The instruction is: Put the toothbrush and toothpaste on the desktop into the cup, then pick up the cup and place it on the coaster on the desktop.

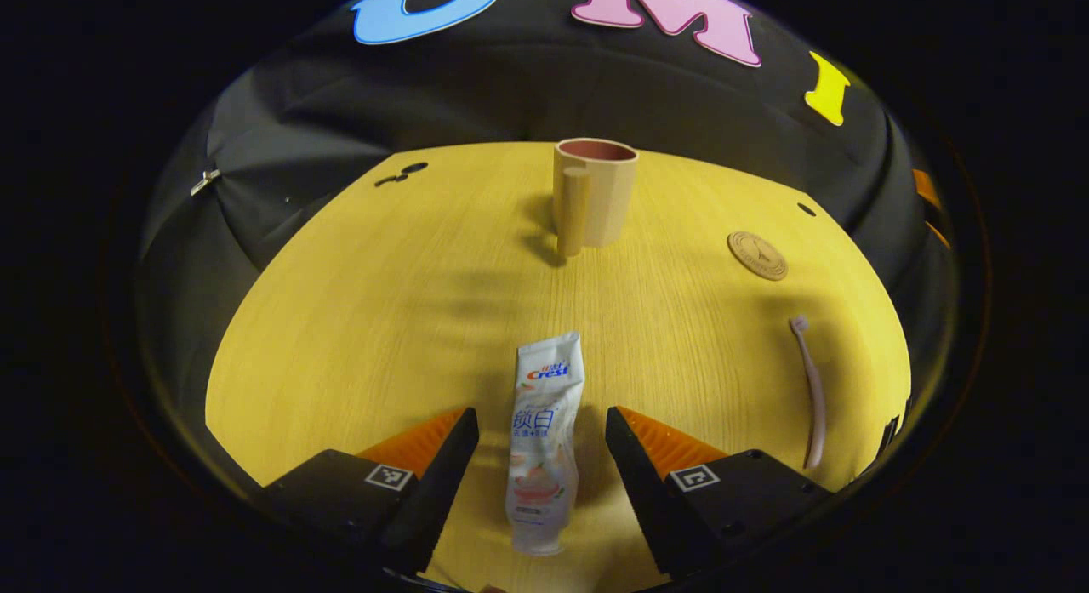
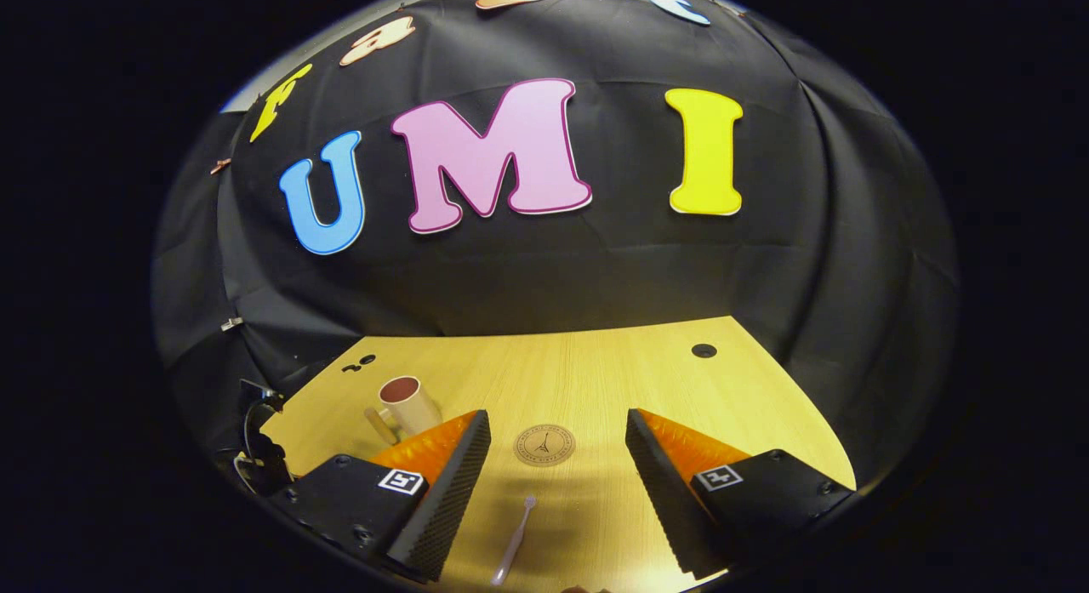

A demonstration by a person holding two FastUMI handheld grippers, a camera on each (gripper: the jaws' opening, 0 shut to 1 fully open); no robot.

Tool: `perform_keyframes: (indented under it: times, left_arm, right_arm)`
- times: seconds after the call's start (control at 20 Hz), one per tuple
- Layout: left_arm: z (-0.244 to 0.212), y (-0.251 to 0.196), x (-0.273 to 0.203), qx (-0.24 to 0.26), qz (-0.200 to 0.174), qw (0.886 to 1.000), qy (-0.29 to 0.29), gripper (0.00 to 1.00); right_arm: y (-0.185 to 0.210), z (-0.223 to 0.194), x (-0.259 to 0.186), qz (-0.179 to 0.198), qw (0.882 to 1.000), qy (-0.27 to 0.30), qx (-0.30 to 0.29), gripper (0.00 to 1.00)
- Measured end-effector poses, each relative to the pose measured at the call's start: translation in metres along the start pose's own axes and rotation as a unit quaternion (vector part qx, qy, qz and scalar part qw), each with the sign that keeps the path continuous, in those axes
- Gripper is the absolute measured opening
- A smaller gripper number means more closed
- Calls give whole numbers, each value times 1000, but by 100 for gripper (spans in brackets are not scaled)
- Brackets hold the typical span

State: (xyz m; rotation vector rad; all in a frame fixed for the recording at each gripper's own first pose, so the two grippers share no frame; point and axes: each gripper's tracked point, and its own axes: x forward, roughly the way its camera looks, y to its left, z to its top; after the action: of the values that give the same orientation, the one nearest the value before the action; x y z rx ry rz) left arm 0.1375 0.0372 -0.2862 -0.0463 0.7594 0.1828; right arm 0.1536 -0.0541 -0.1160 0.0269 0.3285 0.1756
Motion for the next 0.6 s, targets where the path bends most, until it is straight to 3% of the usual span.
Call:
perform_keyframes:
  times: [0.25,0.4,0.45,0.6]
  left_arm:
    - [-6,-6,8,-2,4,1000,17,80]
    - [-9,-13,15,19,-1,999,32,56]
    - [-8,-16,9,25,1,999,34,54]
    - [-7,-22,6,41,8,998,41,34]
  right_arm:
    - [-20,-19,8,1,1000,24,20,98]
    - [-29,-33,6,-8,999,40,26,99]
    - [-29,-39,4,-10,998,48,27,98]
    - [-20,-54,-1,-12,997,71,28,98]
